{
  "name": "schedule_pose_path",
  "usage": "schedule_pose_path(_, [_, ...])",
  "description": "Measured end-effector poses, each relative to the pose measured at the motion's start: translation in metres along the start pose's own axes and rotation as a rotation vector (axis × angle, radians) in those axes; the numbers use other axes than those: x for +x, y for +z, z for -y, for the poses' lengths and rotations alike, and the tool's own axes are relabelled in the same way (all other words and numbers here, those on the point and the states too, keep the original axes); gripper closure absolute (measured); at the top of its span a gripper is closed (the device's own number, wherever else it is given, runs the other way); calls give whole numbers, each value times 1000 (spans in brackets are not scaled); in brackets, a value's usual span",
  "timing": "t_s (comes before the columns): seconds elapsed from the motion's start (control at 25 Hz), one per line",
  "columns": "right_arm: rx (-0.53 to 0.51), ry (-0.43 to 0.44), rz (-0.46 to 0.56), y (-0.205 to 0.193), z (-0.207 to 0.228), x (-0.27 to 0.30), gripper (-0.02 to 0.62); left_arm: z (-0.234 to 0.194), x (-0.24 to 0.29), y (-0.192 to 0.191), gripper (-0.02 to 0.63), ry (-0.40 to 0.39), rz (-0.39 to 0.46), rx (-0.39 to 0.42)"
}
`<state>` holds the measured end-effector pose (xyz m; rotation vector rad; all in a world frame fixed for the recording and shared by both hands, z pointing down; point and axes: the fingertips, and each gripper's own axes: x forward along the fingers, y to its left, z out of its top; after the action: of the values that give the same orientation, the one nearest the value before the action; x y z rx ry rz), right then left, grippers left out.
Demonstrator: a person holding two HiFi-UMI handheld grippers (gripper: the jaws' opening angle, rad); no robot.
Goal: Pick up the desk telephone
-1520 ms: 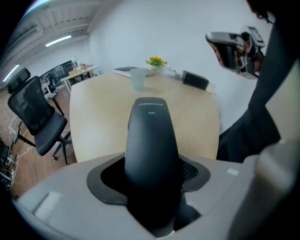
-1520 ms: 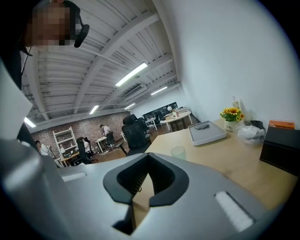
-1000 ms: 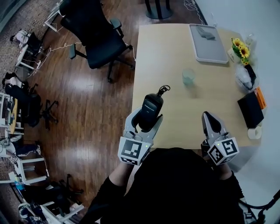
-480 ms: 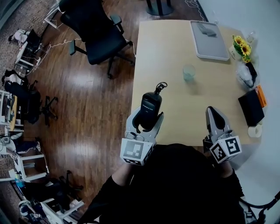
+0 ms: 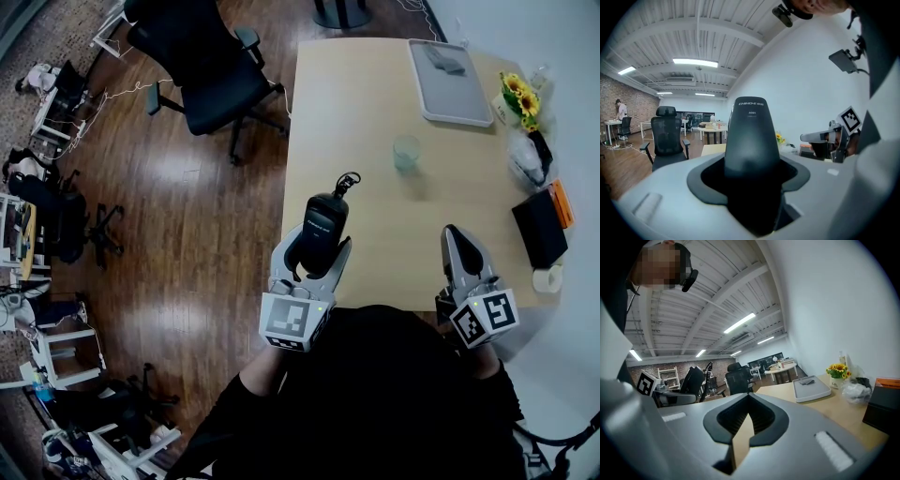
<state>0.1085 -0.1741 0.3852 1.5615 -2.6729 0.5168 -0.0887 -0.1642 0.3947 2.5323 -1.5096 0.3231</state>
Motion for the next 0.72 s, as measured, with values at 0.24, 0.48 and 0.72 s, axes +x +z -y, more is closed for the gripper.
schedule_pose_path(0.24, [-11, 14, -11, -1, -4, 2, 594, 0, 0, -3, 344, -4, -12, 2])
schedule_pose_path(0.48, [-9, 18, -14, -3, -5, 3, 594, 0, 0, -5, 345, -5, -20, 6])
schedule_pose_path(0.72, [-8, 19, -16, -4, -3, 2, 594, -1, 0, -7, 344, 1, -24, 3])
